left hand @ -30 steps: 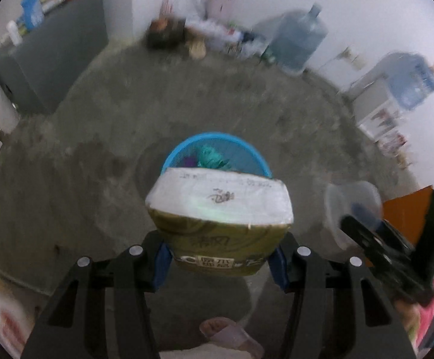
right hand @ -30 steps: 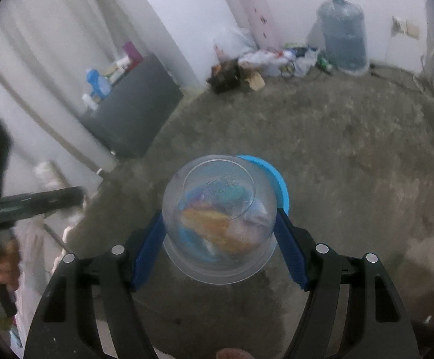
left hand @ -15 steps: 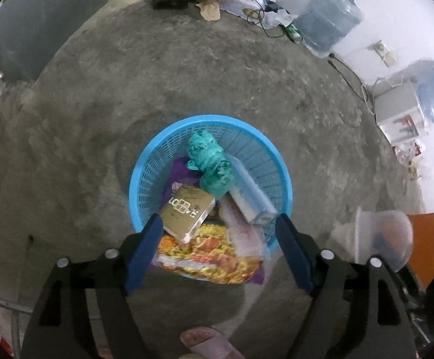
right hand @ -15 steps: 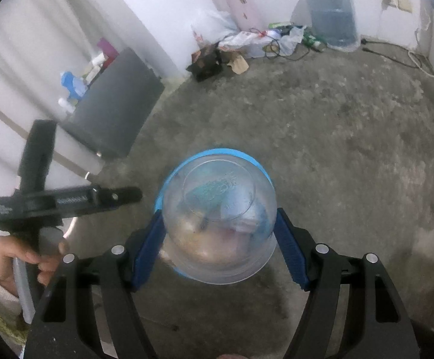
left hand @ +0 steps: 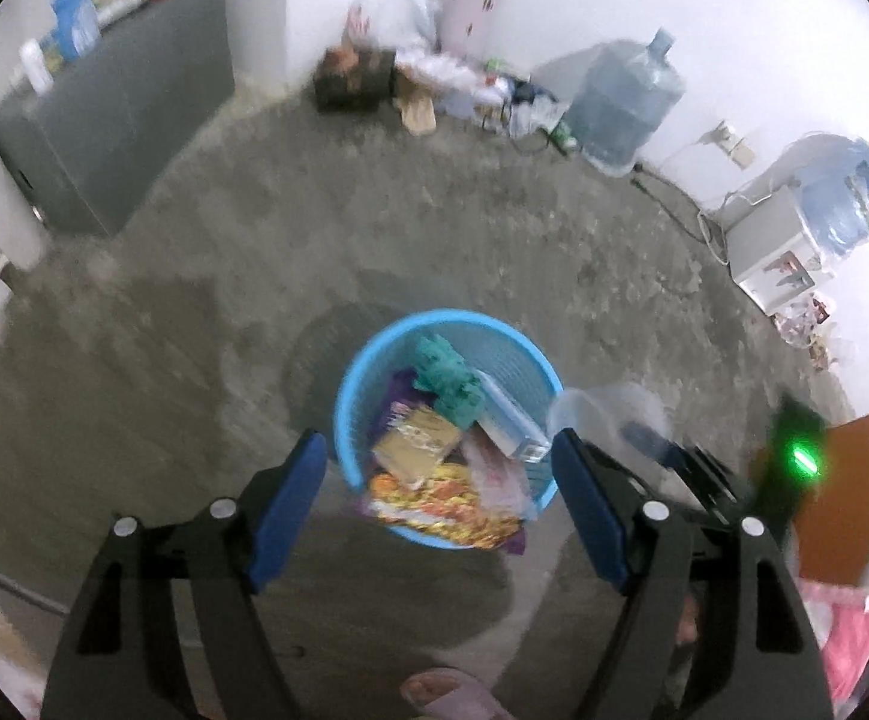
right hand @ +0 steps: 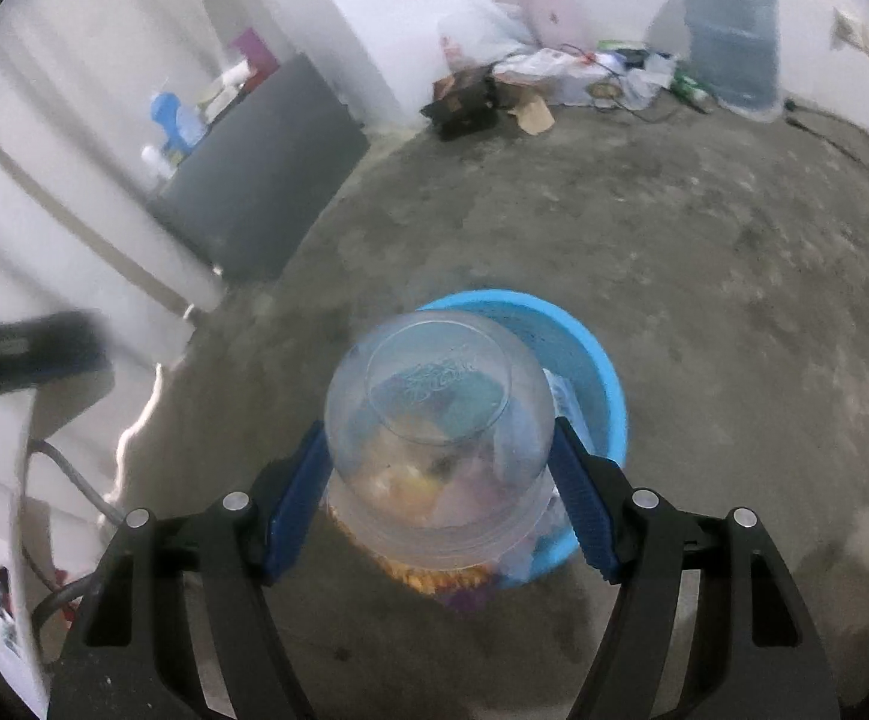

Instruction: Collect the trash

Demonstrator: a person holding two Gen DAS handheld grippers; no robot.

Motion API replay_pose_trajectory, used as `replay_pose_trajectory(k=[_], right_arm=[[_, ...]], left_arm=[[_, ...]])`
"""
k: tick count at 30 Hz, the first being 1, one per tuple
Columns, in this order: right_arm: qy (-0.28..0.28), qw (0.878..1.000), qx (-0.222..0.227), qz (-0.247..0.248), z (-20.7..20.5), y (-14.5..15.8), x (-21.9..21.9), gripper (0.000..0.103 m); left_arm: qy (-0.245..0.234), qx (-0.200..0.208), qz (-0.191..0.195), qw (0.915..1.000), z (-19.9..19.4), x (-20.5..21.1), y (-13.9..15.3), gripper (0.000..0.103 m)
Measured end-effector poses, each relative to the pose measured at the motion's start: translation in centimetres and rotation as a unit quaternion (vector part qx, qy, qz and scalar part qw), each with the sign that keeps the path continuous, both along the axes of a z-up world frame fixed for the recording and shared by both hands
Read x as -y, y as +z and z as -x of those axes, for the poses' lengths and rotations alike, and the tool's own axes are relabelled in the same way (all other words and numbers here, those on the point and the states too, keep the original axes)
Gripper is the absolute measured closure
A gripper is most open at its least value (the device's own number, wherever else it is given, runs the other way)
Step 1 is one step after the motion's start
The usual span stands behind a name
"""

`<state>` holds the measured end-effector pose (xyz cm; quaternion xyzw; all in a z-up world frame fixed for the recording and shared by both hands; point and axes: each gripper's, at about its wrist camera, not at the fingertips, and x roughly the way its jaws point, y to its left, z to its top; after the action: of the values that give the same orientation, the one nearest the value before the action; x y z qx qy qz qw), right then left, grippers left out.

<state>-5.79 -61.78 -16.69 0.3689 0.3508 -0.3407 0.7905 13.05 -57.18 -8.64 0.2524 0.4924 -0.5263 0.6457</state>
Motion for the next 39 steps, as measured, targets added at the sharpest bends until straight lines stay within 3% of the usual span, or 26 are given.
replay_pose_trajectory(k=[2, 5, 10, 16, 22, 24, 26, 32, 35, 36, 39], right_arm=[[0.011, 1.0, -0.009, 0.005, -1.1, -0.9, 0.3, 0.034], [0.023, 1.0, -0.013, -0.007, -1.6, -2.6, 0.7, 0.022], [-0.013, 0.998, 0.023, -0.051, 1.0, -3.0, 1.2, 0.022], [-0.045, 0.997, 0.04, -0.036, 4.6, 0.3, 0.0, 0.022], [-0.031, 0.998, 0.055, 0.025, 6.3, 6.8, -3.9, 0.022], [-0.019, 0.997, 0.061, 0.048, 6.6, 9.1, -5.6, 0.022], [0.002, 0.995, 0.065, 0.077, 6.4, 11.5, -8.1, 0.021], [0.074, 0.975, 0.071, 0.199, 5.0, 18.7, -17.6, 0.01], [0.102, 0.965, 0.073, 0.229, 4.1, 20.4, -21.7, 0.008], [0.111, 0.963, 0.071, 0.236, 3.8, 20.9, -22.9, 0.008], [0.146, 0.951, 0.06, 0.265, 2.9, 22.0, -27.2, 0.008]], left_arm=[[0.0, 0.018, 0.014, 0.9997, -0.4, -2.3, 2.1, 0.027], [0.002, 0.034, 0.029, 0.999, -0.9, -6.2, 4.5, 0.023], [0.038, 0.027, 0.076, 0.996, -1.0, -15.5, 7.9, 0.02], [0.099, 0.064, 0.136, 0.9837, 0.1, -25.4, 10.3, 0.019], [0.155, 0.082, 0.194, 0.9654, 2.3, -33.1, 11.8, 0.018], [0.175, 0.097, 0.207, 0.9576, 3.3, -35.1, 12.5, 0.013], [0.209, 0.126, 0.222, 0.9441, 4.4, -37.6, 13.5, 0.005], [0.284, 0.173, 0.216, 0.9183, 6.8, -42.5, 15.2, 0.005], [0.332, 0.201, 0.206, 0.8984, 8.4, -44.5, 15.6, 0.005], [0.356, 0.223, 0.201, 0.8849, 9.1, -45.3, 15.7, 0.005], [0.397, 0.268, 0.174, 0.8604, 10.5, -46.5, 15.6, 0.005]])
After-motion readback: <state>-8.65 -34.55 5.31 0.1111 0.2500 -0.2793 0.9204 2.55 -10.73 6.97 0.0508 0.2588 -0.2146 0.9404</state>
